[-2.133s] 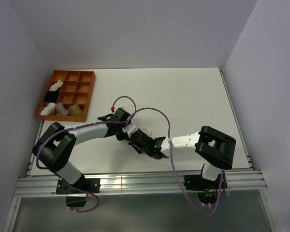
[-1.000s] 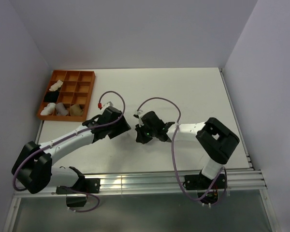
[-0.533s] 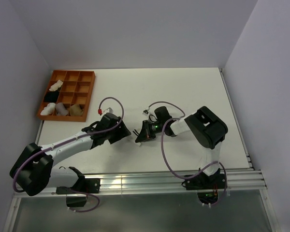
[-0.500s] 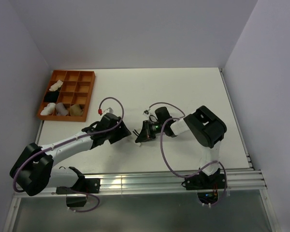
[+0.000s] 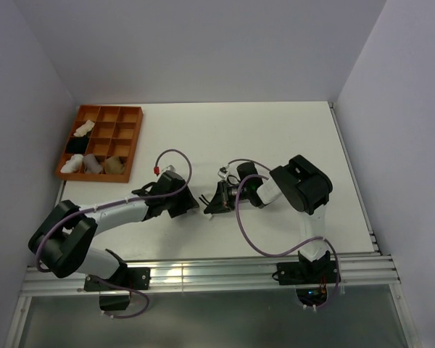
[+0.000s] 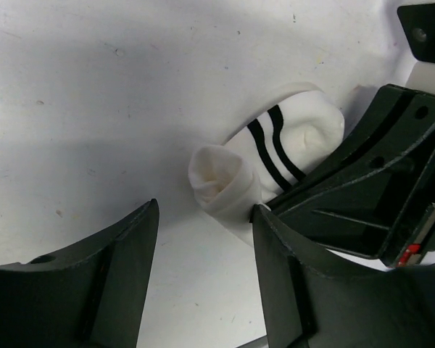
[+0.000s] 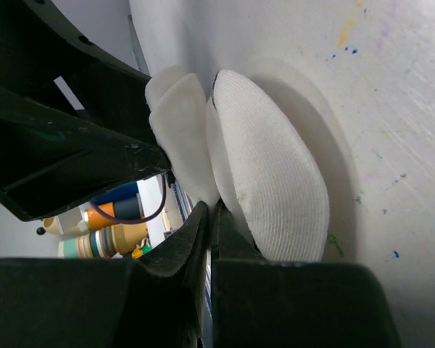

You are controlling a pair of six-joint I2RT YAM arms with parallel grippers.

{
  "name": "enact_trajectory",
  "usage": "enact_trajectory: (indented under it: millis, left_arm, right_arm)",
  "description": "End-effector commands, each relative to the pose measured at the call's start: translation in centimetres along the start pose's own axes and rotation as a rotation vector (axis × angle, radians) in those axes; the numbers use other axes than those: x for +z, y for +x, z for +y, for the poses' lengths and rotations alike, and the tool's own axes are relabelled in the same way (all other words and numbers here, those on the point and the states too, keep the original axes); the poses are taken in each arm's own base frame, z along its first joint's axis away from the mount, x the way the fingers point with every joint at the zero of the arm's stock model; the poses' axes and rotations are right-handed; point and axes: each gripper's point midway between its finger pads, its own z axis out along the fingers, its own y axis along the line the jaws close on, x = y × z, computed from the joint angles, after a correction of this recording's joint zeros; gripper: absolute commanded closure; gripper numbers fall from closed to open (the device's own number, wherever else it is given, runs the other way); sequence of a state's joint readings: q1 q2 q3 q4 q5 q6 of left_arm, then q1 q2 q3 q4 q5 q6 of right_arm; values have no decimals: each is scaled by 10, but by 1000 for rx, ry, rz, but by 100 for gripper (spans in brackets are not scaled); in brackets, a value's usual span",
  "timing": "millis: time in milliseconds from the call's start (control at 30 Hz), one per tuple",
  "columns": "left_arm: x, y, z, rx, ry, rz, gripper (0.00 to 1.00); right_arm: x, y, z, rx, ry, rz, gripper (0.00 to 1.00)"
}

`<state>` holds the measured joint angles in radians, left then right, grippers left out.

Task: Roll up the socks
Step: Roll the sock at the center of the board.

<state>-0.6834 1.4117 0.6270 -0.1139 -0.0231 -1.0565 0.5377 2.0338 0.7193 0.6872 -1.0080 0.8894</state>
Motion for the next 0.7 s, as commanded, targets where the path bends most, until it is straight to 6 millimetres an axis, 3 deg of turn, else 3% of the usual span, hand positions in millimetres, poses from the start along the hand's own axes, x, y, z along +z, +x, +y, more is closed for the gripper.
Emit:
enact_trajectory:
  millis: [0,133,333,367,467,533,567,600,633,667]
  left_arm:
    - [1,-9,-23,15,64,-18,41]
    - [8,-7,-17,20,36,-9,45]
    - [18,-1,-7,18,0,9,63]
    - [19,0,-5,21,-12,16,75]
    - [24,3,0,27,-46,37,90]
    - [25,5,1,31,-58,47,97]
    - [25,4,2,35,-68,48,99]
    - [24,4,2,38,-74,49,100]
    - [24,1,0,41,-78,46,100]
    - [23,3,3,46,-97,53,100]
  right_arm:
    - [0,-1,-5,9,-5,-7,100]
    - [0,-2,-6,5,1,-8,100]
    - [-1,-2,-6,-14,6,-10,100]
    - [-2,-3,-4,-23,-1,-11,100]
    - [-5,-4,5,-73,-4,-30,100]
    - [-8,-6,-1,-122,64,-50,91]
    - [-12,-11,8,-175,86,-74,86]
    - [-14,-11,7,-206,123,-83,75]
    - [-16,-11,-5,-246,221,-99,71]
    - [-21,-16,8,-307,243,-132,67]
